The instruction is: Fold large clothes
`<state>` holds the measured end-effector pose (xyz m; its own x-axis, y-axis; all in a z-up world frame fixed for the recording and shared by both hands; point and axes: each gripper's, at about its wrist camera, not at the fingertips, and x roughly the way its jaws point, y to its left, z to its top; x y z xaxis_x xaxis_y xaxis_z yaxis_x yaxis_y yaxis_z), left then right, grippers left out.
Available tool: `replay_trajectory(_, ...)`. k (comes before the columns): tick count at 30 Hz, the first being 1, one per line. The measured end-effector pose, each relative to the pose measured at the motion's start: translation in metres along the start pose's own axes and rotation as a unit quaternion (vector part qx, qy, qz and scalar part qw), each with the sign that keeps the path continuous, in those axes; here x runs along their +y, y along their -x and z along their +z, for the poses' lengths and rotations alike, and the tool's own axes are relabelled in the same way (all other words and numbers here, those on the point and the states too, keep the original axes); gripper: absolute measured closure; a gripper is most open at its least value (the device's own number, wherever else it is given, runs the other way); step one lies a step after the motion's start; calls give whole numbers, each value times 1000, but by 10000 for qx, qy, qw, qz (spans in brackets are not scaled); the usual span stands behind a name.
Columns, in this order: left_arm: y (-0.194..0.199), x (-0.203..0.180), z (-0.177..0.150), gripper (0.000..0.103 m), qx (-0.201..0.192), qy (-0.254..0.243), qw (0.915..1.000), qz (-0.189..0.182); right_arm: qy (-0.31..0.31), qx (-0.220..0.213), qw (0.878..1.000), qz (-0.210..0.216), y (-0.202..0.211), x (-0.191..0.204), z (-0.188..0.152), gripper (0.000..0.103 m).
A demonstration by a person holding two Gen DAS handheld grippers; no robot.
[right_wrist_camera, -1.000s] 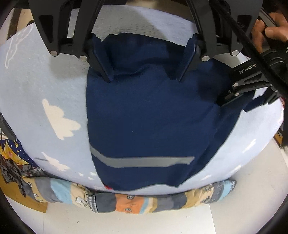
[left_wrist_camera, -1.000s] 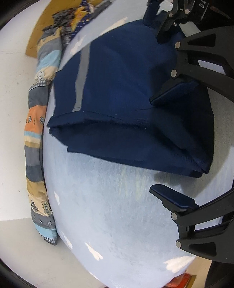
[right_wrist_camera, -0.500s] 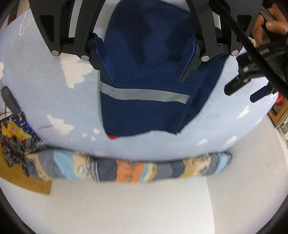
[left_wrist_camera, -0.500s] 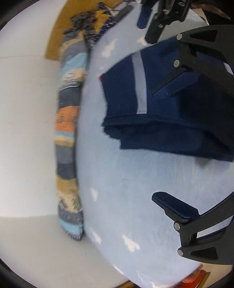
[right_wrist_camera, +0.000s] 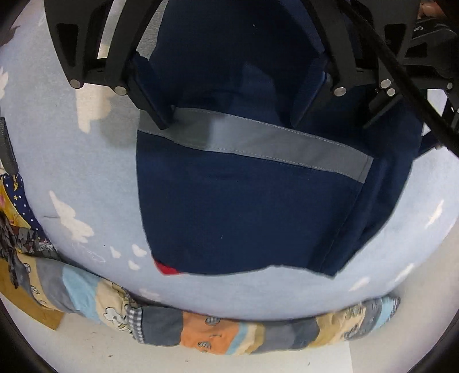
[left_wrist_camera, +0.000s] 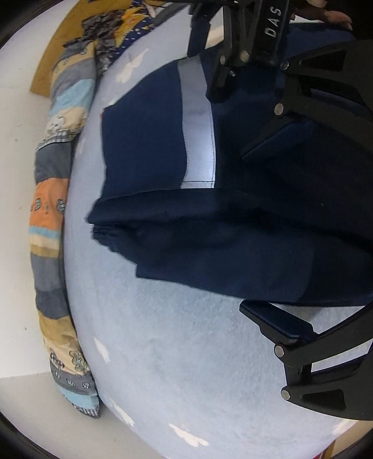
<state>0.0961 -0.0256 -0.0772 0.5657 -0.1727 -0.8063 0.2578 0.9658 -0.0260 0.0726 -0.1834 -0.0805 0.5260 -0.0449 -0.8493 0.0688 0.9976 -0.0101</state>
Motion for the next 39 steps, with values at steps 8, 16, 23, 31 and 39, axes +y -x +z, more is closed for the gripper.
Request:
replay_trajectory(8, 84, 1, -8, 6, -985, -107, 9950, 89, -189, -1260, 9918, 118, 89, -2, -18, 22)
replay_trajectory(16, 154, 1, -48, 0, -1440, -88, 9885, 447, -466, -2204, 9743, -42, 161, 3, -94, 13)
replay_trajectory(23, 195, -7, -106, 0, -1732, -191, 9819, 748, -400, -2816, 9579, -392, 206, 26, -190, 9)
replay_trajectory(31, 200, -16, -124, 0, -1831, 55, 9803, 739, -335, -2751, 9604, -292, 209, 32, -201, 7)
replay_trajectory(39, 182, -11, -120, 0, -1422, 249, 9874, 651, -355, -2578, 9654, -179, 202, 38, -194, 7)
